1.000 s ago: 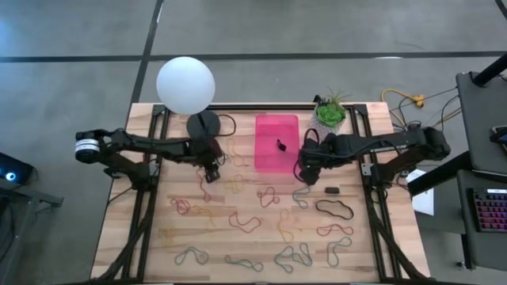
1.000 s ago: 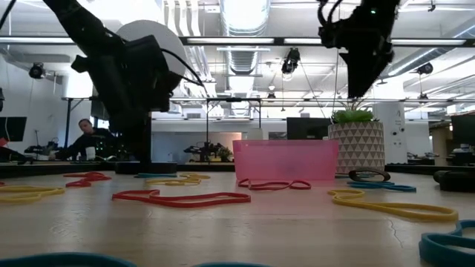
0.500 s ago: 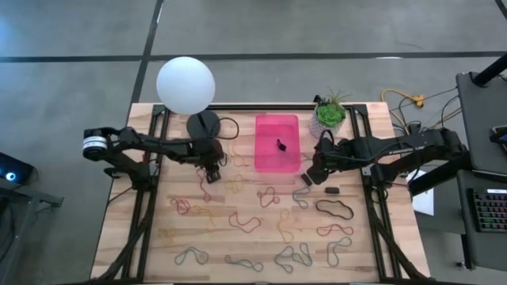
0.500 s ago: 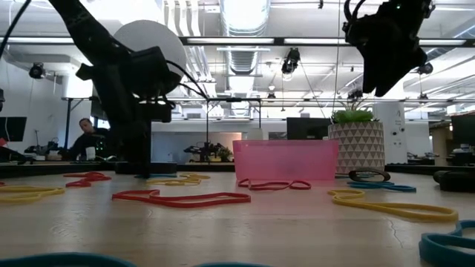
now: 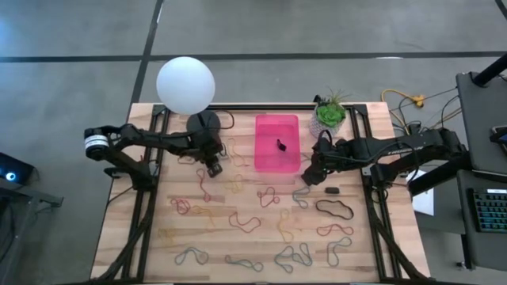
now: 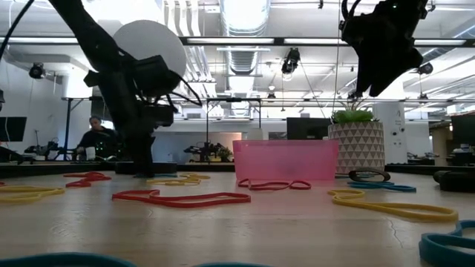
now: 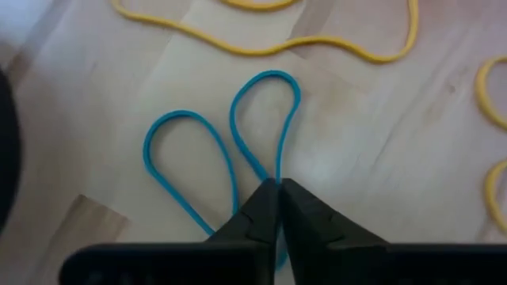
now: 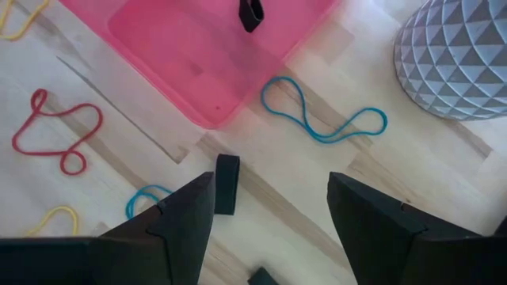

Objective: Pick and place rubber bands into bin
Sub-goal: Put the blue rubber band into the pink bin, then put the yellow rubber band into the pink bin

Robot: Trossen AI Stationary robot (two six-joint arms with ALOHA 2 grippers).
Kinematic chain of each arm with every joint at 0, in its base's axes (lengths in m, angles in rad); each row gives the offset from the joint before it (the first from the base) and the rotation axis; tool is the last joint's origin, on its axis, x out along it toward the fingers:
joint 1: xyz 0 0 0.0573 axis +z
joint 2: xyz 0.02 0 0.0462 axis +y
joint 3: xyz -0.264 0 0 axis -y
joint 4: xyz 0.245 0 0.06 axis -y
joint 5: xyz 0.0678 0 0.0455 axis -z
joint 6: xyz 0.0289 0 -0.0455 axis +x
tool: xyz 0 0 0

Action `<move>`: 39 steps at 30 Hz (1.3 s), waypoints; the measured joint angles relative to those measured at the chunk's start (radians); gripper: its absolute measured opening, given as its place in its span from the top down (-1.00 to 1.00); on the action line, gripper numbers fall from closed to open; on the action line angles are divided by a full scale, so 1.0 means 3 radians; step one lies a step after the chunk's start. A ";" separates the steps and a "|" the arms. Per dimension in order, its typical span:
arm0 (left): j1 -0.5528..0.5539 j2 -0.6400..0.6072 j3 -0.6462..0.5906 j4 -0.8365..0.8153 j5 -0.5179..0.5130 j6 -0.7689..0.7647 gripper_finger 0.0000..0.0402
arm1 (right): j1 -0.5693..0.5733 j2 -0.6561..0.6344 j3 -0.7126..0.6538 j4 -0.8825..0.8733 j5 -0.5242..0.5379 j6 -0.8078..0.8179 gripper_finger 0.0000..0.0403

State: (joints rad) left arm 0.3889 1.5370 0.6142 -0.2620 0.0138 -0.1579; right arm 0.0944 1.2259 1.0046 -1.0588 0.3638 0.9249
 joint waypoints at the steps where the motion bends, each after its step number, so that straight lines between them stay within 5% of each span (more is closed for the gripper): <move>1: 0.0000 -0.0035 0.0027 -0.0008 0.0056 -0.0057 1.00 | 0.0000 0.0000 0.0000 0.0000 0.0003 -0.0022 -0.15; 8: -0.0125 -0.0506 0.0511 0.0084 0.0452 -0.0326 1.00 | -0.0001 0.0000 -0.0011 0.0000 0.0062 -0.0104 -0.15; 17: -0.0218 -0.0658 0.1482 0.0182 0.0406 -0.0277 1.00 | -0.0003 0.0000 -0.0024 -0.0006 0.0173 -0.0167 -0.15; 32: -0.0299 0.0891 0.2998 -0.0023 0.0168 -0.0182 0.98 | -0.0001 -0.0001 -0.0028 -0.0038 0.0211 -0.0213 -0.15; 39: -0.0310 0.1138 0.3100 -0.0835 0.0047 -0.0037 0.56 | -0.0001 0.0000 -0.0028 -0.0038 0.0215 -0.0208 -0.15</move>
State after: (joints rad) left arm 0.2958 1.8786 1.5440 -0.5126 0.0280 -0.1690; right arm 0.0940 1.2259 0.9962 -1.0702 0.4284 0.8624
